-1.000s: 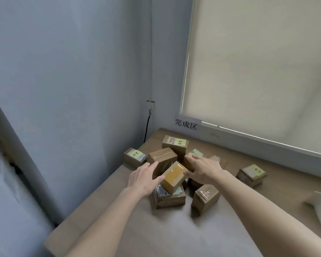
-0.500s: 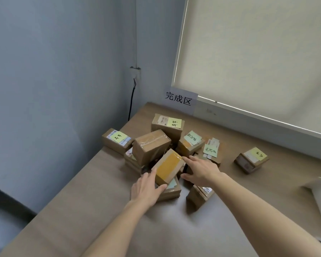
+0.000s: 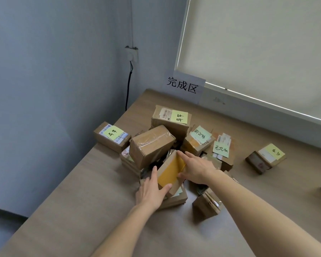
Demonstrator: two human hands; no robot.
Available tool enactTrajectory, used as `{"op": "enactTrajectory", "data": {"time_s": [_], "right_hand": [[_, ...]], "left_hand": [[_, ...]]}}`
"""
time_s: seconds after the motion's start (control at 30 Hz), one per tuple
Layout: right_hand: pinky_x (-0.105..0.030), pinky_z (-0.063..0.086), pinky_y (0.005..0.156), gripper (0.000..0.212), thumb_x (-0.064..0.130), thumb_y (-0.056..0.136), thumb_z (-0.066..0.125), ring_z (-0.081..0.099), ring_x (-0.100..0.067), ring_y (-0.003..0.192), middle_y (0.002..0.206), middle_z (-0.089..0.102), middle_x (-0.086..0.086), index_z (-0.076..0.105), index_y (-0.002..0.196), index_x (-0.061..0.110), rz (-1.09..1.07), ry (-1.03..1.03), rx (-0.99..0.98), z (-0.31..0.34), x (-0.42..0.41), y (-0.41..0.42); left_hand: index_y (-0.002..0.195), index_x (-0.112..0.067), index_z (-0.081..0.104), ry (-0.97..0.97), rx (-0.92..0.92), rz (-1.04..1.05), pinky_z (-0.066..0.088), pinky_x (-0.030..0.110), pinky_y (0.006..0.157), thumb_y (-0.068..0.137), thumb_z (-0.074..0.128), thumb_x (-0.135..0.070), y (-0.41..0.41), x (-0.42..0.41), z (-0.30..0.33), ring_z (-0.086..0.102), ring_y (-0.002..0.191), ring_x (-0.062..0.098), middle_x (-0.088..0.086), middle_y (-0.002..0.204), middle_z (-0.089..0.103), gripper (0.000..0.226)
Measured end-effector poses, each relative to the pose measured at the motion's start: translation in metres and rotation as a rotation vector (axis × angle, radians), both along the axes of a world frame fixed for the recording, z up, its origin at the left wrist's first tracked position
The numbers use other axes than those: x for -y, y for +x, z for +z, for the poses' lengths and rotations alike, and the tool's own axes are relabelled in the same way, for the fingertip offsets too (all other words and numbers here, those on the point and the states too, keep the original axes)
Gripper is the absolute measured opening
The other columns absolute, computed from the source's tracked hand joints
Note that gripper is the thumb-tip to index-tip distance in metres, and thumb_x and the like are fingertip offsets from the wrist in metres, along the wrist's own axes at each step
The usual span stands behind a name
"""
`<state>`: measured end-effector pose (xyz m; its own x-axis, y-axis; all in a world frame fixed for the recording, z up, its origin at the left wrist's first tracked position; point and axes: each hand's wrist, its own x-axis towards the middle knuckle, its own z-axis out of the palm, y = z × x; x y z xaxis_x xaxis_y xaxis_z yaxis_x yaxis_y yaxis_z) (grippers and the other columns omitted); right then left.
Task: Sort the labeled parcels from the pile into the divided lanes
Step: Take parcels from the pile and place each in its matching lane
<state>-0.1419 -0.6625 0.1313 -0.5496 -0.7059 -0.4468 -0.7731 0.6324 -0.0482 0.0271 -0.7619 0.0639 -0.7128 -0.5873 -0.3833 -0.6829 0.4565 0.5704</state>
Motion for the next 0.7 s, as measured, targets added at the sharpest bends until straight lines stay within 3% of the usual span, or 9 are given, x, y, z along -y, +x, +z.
{"op": "enactTrajectory", "data": {"time_s": [0.2,0.43,0.7], "right_hand": [[-0.045,0.053,0.099,0.103,0.045,0.093,0.069,0.047,-0.031,0.138,0.167,0.021,-0.003,-0.012,0.157,0.048,-0.016,-0.071,0.113,-0.011,0.000,-0.002],[-0.040,0.058,0.084,0.106,0.043,0.089,0.074,0.057,-0.030,0.117,0.152,0.032,-0.008,-0.010,0.154,0.053,-0.074,-0.126,0.077,0.003,-0.023,0.012],[-0.043,0.052,0.103,0.102,0.054,0.088,0.071,0.048,-0.025,0.131,0.152,0.037,-0.005,-0.007,0.153,0.055,-0.226,-0.433,0.129,0.089,-0.077,0.029]], "left_hand": [[0.156,-0.031,0.014,0.133,-0.101,0.062,0.040,0.043,0.105,0.089,0.060,-0.060,-0.001,0.002,-0.007,0.040,0.136,0.030,0.006,0.150,0.042,0.086],[0.153,-0.033,0.021,0.257,-0.227,0.123,0.043,0.044,0.108,0.091,0.068,-0.040,-0.004,-0.017,0.019,0.045,0.133,0.027,0.000,0.148,0.044,0.078],[0.134,-0.042,0.038,0.210,-0.464,0.148,0.048,0.038,0.101,0.093,0.063,-0.045,0.001,-0.051,0.112,0.047,0.125,0.018,-0.008,0.139,0.047,0.048]]}}
